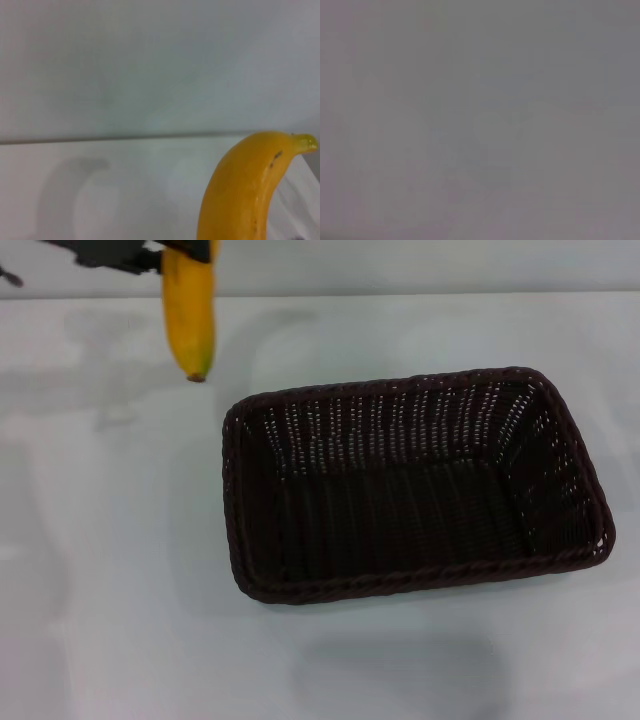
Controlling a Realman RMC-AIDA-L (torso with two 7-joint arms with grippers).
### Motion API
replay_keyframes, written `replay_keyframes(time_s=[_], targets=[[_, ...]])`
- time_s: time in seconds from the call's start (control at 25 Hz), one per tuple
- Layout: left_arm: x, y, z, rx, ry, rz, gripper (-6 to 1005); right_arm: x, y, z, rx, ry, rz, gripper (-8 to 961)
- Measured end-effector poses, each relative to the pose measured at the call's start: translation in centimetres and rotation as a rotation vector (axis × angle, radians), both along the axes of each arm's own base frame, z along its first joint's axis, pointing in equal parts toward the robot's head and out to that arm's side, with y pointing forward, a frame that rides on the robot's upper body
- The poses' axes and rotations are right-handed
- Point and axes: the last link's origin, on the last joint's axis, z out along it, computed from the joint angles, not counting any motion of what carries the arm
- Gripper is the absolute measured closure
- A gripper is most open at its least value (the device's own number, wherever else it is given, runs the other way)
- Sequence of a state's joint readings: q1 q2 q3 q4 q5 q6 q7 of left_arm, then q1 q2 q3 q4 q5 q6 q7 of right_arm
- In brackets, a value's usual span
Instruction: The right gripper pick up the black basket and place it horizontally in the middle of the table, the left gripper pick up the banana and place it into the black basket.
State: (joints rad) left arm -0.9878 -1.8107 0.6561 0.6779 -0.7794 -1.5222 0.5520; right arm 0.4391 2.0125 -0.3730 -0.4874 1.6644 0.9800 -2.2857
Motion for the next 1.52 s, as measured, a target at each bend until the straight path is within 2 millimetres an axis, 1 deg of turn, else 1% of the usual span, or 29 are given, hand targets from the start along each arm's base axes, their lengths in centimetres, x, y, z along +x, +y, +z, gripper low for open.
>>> replay_keyframes(time_s=[0.08, 0.2, 0.32, 0.4, 0.48, 0.52, 0.56, 0.6, 0.64, 0.8, 0.96, 1.12, 1.32, 1.36, 1.52], targets=[[1.6, -0.1, -0.9, -0.048, 0.032, -0.083, 480, -0.2, 0.1, -0.1, -0.003, 0.003, 0.010, 208], [4.3, -0.2, -3.4, -0.132, 0.114, -0.217, 478, -0.6, 0.2, -0.3, -0.009, 0.010, 0.029, 208], [7.4, -0.7, -6.6, -0.214, 0.195, -0.359, 477, -0.9, 0.2, -0.5, -0.015, 0.021, 0.050, 208], [9.5, -1.4, -8.9, -0.271, 0.242, -0.445, 476, -1.2, 0.1, -0.6, -0.018, 0.031, 0.067, 208], [10.9, -2.0, -10.5, -0.313, 0.278, -0.509, 475, -1.3, 0.1, -0.6, -0.018, 0.035, 0.081, 208], [11.4, -2.3, -11.1, -0.329, 0.293, -0.533, 474, -1.4, 0.1, -0.6, -0.019, 0.036, 0.085, 208], [11.4, -2.3, -11.1, -0.329, 0.293, -0.533, 474, -1.4, 0.0, -0.6, -0.020, 0.037, 0.089, 208], [12.3, -3.0, -12.2, -0.359, 0.324, -0.583, 473, -1.4, -0.1, -0.7, -0.020, 0.038, 0.092, 208], [12.6, -3.3, -12.7, -0.373, 0.345, -0.608, 473, -1.4, -0.1, -0.7, -0.021, 0.038, 0.092, 208], [13.1, -4.7, -14.4, -0.430, 0.410, -0.674, 471, -1.2, -0.4, -0.7, -0.021, 0.039, 0.089, 208], [13.4, -5.2, -15.0, -0.424, 0.423, -0.690, 469, -0.9, -1.0, -0.7, -0.021, 0.044, 0.088, 208], [13.3, -5.2, -15.0, -0.400, 0.432, -0.694, 467, -0.7, -1.3, -0.7, -0.022, 0.047, 0.089, 208], [12.8, -5.2, -13.9, -0.346, 0.412, -0.730, 322, -0.4, -1.8, -0.5, -0.012, 0.057, 0.086, 208], [12.6, -5.4, -13.1, -0.300, 0.386, -0.763, 294, -0.3, -2.0, -0.5, -0.010, 0.058, 0.084, 208], [11.9, -6.1, -11.0, -0.160, 0.275, -0.830, 178, -0.3, -2.2, -0.3, -0.008, 0.060, 0.094, 208]])
